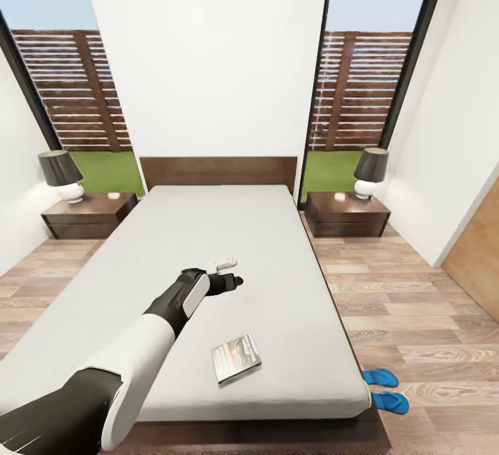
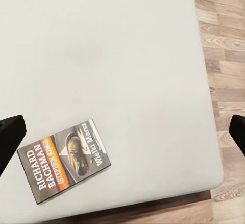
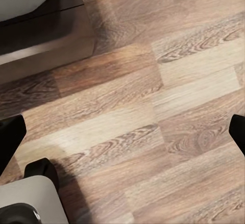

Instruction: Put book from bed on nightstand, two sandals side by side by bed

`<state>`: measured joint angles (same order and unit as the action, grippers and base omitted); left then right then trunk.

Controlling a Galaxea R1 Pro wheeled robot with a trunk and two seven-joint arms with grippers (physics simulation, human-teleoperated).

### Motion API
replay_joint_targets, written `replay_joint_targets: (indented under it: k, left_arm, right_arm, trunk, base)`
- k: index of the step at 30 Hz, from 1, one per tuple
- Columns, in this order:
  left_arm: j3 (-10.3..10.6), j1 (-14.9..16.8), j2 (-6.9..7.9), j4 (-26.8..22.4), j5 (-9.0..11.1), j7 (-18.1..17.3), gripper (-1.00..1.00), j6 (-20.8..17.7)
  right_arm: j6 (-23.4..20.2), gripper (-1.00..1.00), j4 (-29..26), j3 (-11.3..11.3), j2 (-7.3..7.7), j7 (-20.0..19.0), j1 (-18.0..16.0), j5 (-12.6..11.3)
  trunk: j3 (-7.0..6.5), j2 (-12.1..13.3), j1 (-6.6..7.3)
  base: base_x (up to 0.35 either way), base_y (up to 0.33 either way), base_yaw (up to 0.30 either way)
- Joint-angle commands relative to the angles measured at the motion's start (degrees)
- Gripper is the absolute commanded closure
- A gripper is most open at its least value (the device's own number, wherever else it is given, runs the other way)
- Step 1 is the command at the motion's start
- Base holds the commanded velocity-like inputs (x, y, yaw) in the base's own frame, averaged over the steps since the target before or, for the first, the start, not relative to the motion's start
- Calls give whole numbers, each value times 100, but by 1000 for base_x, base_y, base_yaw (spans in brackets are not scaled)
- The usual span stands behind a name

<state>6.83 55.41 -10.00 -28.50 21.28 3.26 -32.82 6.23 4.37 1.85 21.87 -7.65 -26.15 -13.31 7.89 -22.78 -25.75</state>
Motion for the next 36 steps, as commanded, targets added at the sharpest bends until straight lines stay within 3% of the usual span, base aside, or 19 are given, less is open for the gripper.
replay_joint_targets:
  k: [1,15,24,36]
  left_arm:
    - [11,4,0,-7,42,34,-100,-23]
    - [11,4,0,-12,46,34,-100,-2]
    - [11,4,0,0,58,34,-100,294]
    - [11,4,0,10,60,34,-100,328]
  right_arm:
    - [44,-100,29,17,4,-39,-13,-40]
    - [42,-100,28,17,4,-37,-13,-40]
    - [44,-100,29,17,4,-41,-13,-40]
    - [42,-100,29,17,7,-38,-13,-40]
  trunk:
    - [22,-14,-3]
    - [146,-14,-3]
    - [225,-14,-3]
    - [332,-14,-3]
  base:
    - [0,0,0]
    - [0,0,16]
    - [0,0,59]
    - [0,0,62]
